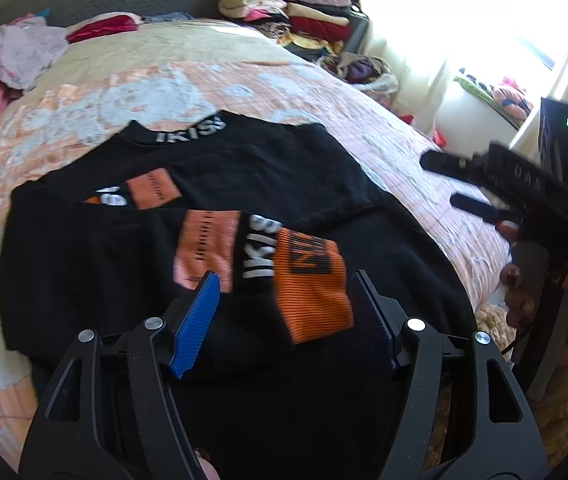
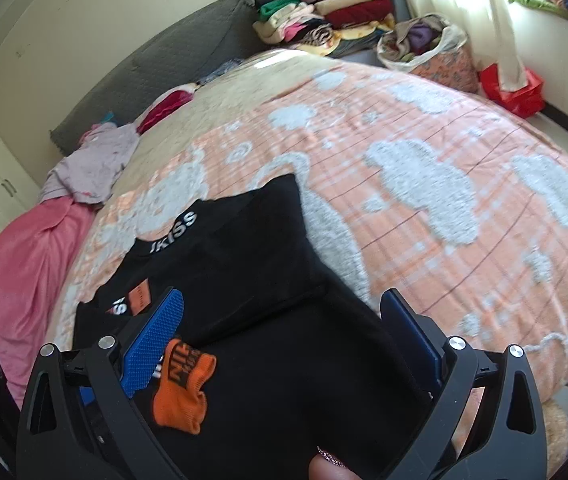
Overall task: Fold small clothes
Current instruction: 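Lower the cuff onto the shirt and open the left tool, then grasp the orange ribbed cuff with the right tool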
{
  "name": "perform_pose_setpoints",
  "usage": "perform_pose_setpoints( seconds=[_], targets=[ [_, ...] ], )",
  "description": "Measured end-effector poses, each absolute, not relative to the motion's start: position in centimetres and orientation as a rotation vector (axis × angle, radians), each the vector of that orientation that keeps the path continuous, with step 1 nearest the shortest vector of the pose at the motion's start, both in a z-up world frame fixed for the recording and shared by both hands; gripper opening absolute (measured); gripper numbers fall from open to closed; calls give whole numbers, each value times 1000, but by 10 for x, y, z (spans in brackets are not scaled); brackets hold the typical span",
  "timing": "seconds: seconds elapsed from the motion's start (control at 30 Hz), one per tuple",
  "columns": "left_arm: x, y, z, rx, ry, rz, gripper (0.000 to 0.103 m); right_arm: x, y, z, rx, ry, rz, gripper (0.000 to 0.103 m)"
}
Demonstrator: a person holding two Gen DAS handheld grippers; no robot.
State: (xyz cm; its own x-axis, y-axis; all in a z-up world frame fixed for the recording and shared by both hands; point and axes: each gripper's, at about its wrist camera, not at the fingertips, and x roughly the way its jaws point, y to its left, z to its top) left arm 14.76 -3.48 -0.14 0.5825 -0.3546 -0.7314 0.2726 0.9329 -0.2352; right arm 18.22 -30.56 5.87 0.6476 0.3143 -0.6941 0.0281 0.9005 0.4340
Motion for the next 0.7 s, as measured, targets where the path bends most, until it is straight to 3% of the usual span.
perform_pose_setpoints(
  seconds=[0.2, 0.27, 0.57, 0.7],
  targets=[
    [147, 9, 11, -115, 838, -191, 63, 181, -271, 46, 404, 920, 278, 98],
    [148, 24, 13, -120, 834, -122, 76, 181, -257, 42, 388, 942, 318, 98],
    [137, 87, 18, -193, 804, 34, 79, 181, -211, 14, 319, 1016, 366, 98],
    [132, 101, 18, -217, 796, 64, 81, 181, -199, 9, 287, 1015, 386, 78]
  ],
)
